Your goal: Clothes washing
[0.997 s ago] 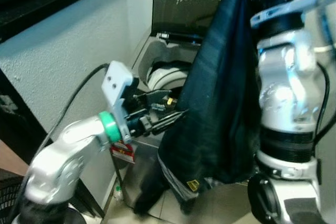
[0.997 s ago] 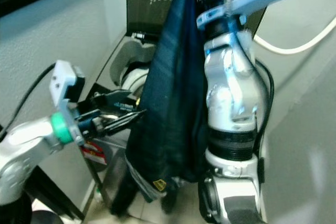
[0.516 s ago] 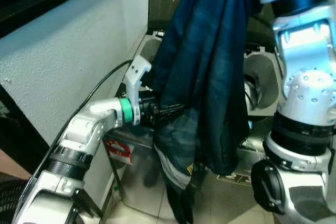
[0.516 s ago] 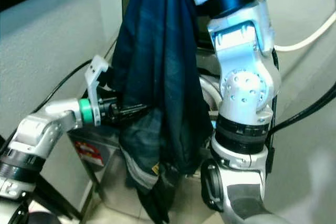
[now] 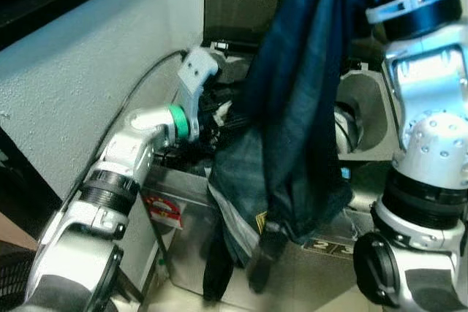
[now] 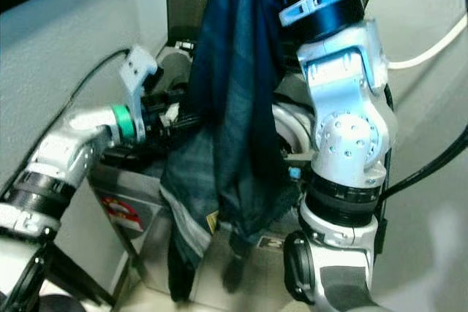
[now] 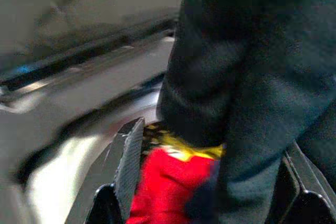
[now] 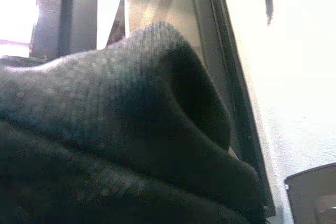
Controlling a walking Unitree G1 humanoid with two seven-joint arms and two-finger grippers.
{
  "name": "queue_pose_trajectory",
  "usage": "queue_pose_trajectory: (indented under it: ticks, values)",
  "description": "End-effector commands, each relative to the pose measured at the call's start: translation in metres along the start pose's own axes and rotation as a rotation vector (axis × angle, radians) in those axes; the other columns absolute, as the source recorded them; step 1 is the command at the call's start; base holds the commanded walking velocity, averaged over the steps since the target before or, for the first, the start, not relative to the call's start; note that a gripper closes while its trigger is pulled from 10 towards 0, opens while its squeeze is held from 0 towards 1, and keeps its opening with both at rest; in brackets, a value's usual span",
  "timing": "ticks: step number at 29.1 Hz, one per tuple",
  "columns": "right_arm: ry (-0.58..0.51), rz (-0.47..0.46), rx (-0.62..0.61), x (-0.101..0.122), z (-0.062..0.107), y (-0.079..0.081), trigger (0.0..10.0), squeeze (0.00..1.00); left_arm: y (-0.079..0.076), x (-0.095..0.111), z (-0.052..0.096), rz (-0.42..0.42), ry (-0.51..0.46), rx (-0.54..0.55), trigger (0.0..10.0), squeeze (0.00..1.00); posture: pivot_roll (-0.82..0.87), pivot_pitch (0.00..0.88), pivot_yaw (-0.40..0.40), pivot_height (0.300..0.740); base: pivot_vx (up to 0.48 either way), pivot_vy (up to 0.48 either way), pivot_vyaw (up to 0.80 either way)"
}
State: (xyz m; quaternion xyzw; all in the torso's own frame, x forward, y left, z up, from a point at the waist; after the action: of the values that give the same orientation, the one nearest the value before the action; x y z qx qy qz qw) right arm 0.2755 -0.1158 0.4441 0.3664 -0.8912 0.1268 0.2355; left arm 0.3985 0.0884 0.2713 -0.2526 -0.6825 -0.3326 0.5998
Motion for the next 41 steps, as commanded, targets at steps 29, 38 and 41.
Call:
queue_pose_trajectory:
  ticks: [29,38,41]
  values:
    - [0.883,0.805,-0.077,-0.21,0.11,-0.014,10.0,0.0,0.039,0.014,0.03,-0.217,0.124,-0.105,10.0,0.0,0.1,0.043,0.018,0.74,0.0,0.0,0.0]
    - [0.823,0.632,-0.591,-0.191,0.107,-0.07,10.0,1.0,-0.008,0.026,0.044,-0.118,0.018,-0.394,10.0,1.0,0.1,0.043,0.018,0.74,0.0,0.0,0.0]
    - [0.738,0.732,-0.729,-0.166,0.107,-0.095,10.0,1.0,-0.024,0.038,0.051,-0.108,-0.053,-0.444,10.0,1.0,0.11,0.048,0.017,0.74,0.0,0.0,0.0]
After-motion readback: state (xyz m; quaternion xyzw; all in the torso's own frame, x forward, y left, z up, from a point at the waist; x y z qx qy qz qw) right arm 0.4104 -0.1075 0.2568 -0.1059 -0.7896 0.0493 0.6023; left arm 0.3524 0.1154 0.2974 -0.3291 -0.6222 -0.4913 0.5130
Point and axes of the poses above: a point about 5 cm out from each wrist's last joint towards the gripper, its own z axis pointing back from the gripper into the wrist, its own x axis along the axis of the wrist's last joint, y = z × x, the point moved 2 cm from there along -z, pointing out of the wrist towards the gripper, and after that the axes turned 6 degrees about z, right-handed, at the moved point
